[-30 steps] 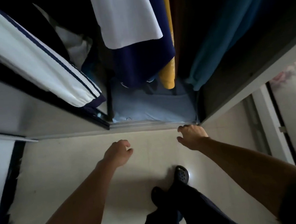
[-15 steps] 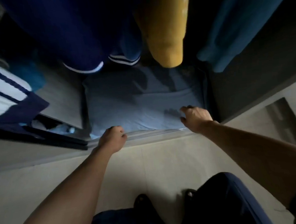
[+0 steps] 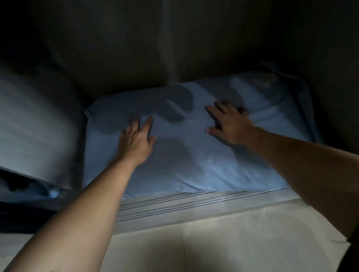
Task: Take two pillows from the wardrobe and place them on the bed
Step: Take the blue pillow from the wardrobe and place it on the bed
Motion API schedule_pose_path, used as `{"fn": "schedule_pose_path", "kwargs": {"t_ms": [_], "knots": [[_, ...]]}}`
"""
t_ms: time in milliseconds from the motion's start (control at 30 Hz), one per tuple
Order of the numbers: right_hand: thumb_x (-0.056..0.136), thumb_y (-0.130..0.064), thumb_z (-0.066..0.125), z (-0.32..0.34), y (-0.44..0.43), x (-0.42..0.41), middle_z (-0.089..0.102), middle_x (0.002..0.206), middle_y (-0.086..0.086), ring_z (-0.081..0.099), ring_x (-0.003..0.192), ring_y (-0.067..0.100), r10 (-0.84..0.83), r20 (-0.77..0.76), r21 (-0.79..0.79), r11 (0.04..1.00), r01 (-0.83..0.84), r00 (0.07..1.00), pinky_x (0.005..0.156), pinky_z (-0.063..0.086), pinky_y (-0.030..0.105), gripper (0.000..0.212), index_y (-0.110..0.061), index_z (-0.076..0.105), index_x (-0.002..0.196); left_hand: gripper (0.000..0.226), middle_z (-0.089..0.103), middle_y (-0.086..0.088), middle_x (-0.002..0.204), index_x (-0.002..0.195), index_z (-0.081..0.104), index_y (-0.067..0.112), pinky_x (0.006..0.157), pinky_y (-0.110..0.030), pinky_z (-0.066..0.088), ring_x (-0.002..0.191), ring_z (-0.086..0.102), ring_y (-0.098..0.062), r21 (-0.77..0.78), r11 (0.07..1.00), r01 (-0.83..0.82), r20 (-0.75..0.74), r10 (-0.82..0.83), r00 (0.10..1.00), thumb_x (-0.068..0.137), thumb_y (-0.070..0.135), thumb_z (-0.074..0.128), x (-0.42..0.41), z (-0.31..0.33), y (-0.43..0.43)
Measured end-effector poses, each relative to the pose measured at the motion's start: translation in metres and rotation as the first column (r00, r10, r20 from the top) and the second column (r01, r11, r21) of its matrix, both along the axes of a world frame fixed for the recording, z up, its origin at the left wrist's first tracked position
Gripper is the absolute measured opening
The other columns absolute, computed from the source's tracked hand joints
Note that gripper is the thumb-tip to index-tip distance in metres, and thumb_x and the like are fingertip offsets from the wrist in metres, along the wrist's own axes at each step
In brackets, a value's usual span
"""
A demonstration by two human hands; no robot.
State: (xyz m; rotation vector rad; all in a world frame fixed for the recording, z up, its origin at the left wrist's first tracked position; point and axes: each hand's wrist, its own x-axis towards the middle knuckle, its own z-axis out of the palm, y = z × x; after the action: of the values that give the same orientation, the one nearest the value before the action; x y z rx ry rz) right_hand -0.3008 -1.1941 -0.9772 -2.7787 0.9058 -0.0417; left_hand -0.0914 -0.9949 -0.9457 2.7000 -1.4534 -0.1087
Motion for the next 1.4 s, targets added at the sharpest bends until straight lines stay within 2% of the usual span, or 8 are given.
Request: {"fn": "schedule_pose_path", "kwargs": {"t_ms": [167, 367, 567, 800, 1000, 1133, 1233, 1400], "knots": [[0.095, -0.048, 0.041, -0.04, 0.006, -0.006, 0.035, 0.152, -0.004, 0.022, 0.142, 0.023, -0.042, 0.154, -0.006, 0.999, 0.043, 0.987, 0.112, 0.013, 0.057, 0.044, -0.037, 0.041, 0.137, 0.066, 0.009, -0.014, 0.157, 0.145, 0.02, 0.033, 0.114, -0.052, 0.016, 0.143, 0.008, -0.035, 0.06, 0.997, 0.051, 0.022, -0.052, 0.998, 0.088, 0.048, 0.05, 0.021, -0.032, -0.007], [0.094, -0.035, 0.052, -0.038, -0.004, 0.005, 0.058, 0.134, -0.004, 0.041, 0.134, 0.02, -0.102, 0.267, 0.027, 0.995, 0.098, 0.958, 0.11, 0.026, 0.049, 0.026, -0.027, 0.067, 0.114, 0.026, 0.037, -0.003, 0.15, 0.112, 0.065, 0.031, 0.113, -0.05, 0.017, 0.138, 0.028, -0.026, -0.074, 0.997, 0.002, 0.055, 0.002, 0.999, 0.09, 0.031, 0.051, 0.02, -0.054, -0.027], [0.092, -0.029, 0.057, -0.023, -0.012, 0.012, 0.07, 0.11, 0.013, 0.062, 0.101, 0.036, -0.188, 0.31, 0.164, 0.976, 0.142, 0.932, 0.086, 0.051, 0.044, 0.021, -0.019, 0.072, 0.103, 0.02, 0.053, -0.009, 0.133, 0.099, 0.067, 0.016, 0.107, -0.047, 0.029, 0.121, 0.044, -0.031, -0.169, 0.984, -0.06, 0.049, 0.069, 0.996, 0.087, 0.021, 0.052, 0.018, -0.053, -0.038], [0.094, -0.021, 0.054, 0.006, -0.004, 0.014, 0.07, 0.086, 0.025, 0.062, 0.08, 0.042, -0.208, 0.477, 0.107, 0.978, 0.178, 0.854, 0.068, 0.047, 0.039, 0.02, -0.009, 0.069, 0.092, 0.051, 0.032, -0.009, 0.148, 0.134, 0.035, 0.042, 0.105, -0.06, 0.021, 0.138, 0.026, -0.026, -0.093, 0.995, 0.021, -0.078, -0.028, 0.997, 0.086, 0.054, 0.047, 0.012, -0.046, -0.038], [0.094, -0.014, 0.055, 0.023, 0.016, 0.002, 0.069, 0.077, 0.025, 0.063, 0.068, 0.04, -0.108, 0.626, 0.003, 0.991, 0.136, 0.772, 0.061, 0.051, 0.045, 0.017, -0.003, 0.066, 0.087, 0.022, 0.058, -0.008, 0.125, 0.105, 0.068, 0.024, 0.097, -0.044, 0.034, 0.116, 0.049, -0.029, -0.171, 0.984, 0.041, -0.019, -0.045, 0.999, 0.09, 0.031, 0.053, 0.004, -0.02, -0.052], [0.093, -0.018, 0.056, 0.012, 0.015, -0.001, 0.067, 0.076, 0.02, 0.062, 0.066, 0.037, -0.144, 0.593, -0.067, 0.972, 0.226, 0.793, 0.056, 0.045, 0.037, 0.017, -0.006, 0.062, 0.082, 0.025, 0.07, -0.015, 0.095, 0.092, 0.069, 0.014, 0.092, -0.043, 0.042, 0.091, 0.063, -0.032, -0.295, 0.941, 0.168, 0.107, -0.143, 0.984, 0.093, 0.022, 0.046, 0.002, 0.002, -0.047], [0.093, -0.02, 0.055, -0.003, 0.013, 0.001, 0.067, 0.076, 0.02, 0.061, 0.065, 0.037, -0.156, 0.524, -0.101, 0.965, 0.244, 0.837, 0.054, 0.045, 0.037, 0.018, -0.007, 0.059, 0.082, 0.025, 0.073, -0.016, 0.086, 0.087, 0.07, 0.012, 0.074, -0.042, 0.053, 0.079, 0.067, -0.034, -0.42, 0.884, 0.205, 0.168, -0.146, 0.975, 0.089, 0.023, 0.048, -0.005, 0.002, -0.033], [0.095, -0.021, 0.051, -0.023, 0.018, -0.006, 0.066, 0.065, 0.023, 0.062, 0.055, 0.04, -0.137, 0.435, -0.122, 0.97, 0.209, 0.89, 0.048, 0.046, 0.038, 0.02, -0.005, 0.057, 0.084, 0.009, 0.07, -0.016, 0.081, 0.084, 0.064, 0.013, 0.058, -0.04, 0.052, 0.076, 0.066, -0.036, -0.343, 0.929, 0.136, 0.208, -0.067, 0.976, 0.079, 0.009, 0.058, -0.026, -0.022, -0.03]]}}
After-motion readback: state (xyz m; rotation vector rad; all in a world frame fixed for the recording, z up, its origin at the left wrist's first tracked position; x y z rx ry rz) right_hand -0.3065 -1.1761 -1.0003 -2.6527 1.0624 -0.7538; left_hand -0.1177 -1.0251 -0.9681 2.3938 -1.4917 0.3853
